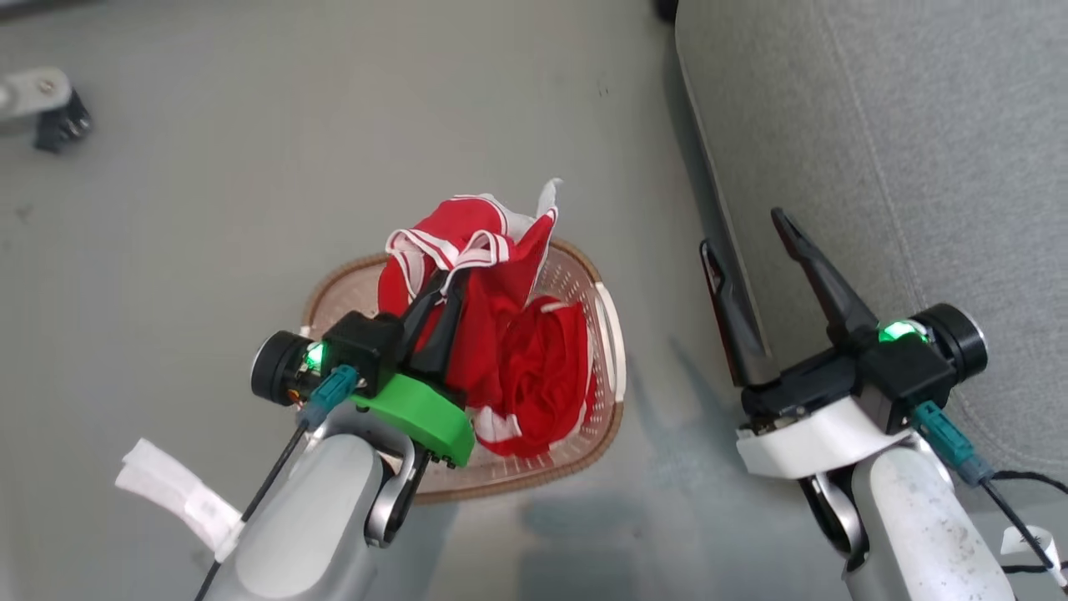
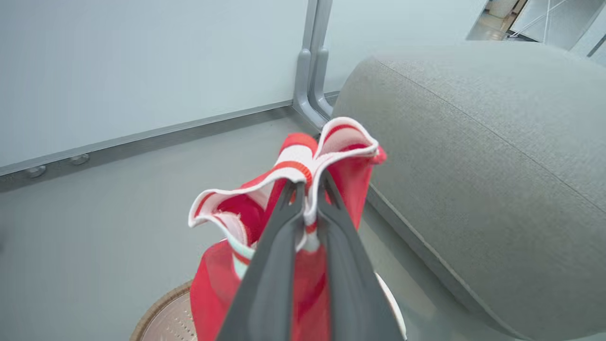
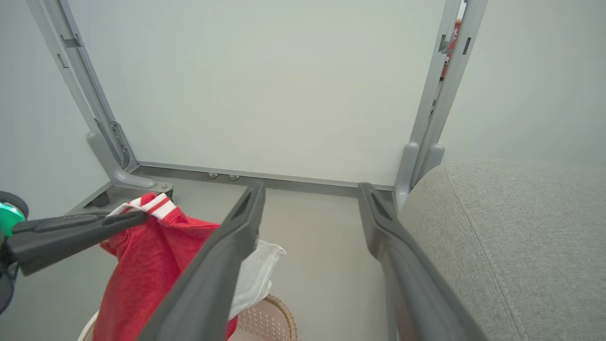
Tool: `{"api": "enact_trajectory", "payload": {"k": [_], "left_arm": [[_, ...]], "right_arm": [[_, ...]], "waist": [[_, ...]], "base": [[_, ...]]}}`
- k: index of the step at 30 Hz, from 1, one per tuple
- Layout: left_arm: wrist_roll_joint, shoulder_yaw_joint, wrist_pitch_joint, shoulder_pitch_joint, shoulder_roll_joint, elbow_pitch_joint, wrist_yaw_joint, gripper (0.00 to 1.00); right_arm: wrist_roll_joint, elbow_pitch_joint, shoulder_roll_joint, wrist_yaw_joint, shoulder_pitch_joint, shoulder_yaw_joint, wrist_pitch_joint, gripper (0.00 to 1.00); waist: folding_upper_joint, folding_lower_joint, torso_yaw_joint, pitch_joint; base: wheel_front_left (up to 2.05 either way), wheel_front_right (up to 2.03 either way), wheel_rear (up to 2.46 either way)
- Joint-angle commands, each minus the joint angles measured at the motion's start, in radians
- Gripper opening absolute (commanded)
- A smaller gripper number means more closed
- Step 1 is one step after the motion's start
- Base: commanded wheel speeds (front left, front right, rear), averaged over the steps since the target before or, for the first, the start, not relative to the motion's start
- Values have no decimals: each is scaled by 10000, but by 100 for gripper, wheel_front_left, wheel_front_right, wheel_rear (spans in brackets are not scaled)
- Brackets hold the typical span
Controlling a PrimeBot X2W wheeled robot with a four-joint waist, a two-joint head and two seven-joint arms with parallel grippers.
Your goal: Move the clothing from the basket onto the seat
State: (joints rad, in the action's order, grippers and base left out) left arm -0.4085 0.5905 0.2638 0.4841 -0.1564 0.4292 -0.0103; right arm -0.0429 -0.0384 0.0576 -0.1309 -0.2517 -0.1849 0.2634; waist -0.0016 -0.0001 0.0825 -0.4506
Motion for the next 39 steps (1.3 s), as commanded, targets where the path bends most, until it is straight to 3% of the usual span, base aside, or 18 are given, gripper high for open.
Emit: {"api": "enact_trajectory", "payload": {"k": [1,8,19,27,39], "left_arm": [[174,-269,9,-346,80,-246,-70,0],[720,-1683,11,-1233,606,-1505,-440,0],[1344,-2277,10,-1651,976,-2568,-837,0],[604,-2058,10,-1664,1055,-2715,-906,0],[110,-854,11,-1072,1055,-3091,-619,0]], "right_arm": [[-49,63,59,3,249,-27,21,100],[-141,335,6,3,779,-247,21,100],[-329,644,-51,3,1280,-644,21,100],[-584,812,-50,3,1381,-1340,21,100],[-1083,1580,184,3,343,-3034,21,100]], "waist": [[16,1,-435,1558],[16,1,-358,2480],[16,1,-294,3190],[16,1,-348,3487],[16,1,-483,3390]], "base": [[0,0,0],[0,0,0],[0,0,0],[0,0,0],[0,0,0]]}}
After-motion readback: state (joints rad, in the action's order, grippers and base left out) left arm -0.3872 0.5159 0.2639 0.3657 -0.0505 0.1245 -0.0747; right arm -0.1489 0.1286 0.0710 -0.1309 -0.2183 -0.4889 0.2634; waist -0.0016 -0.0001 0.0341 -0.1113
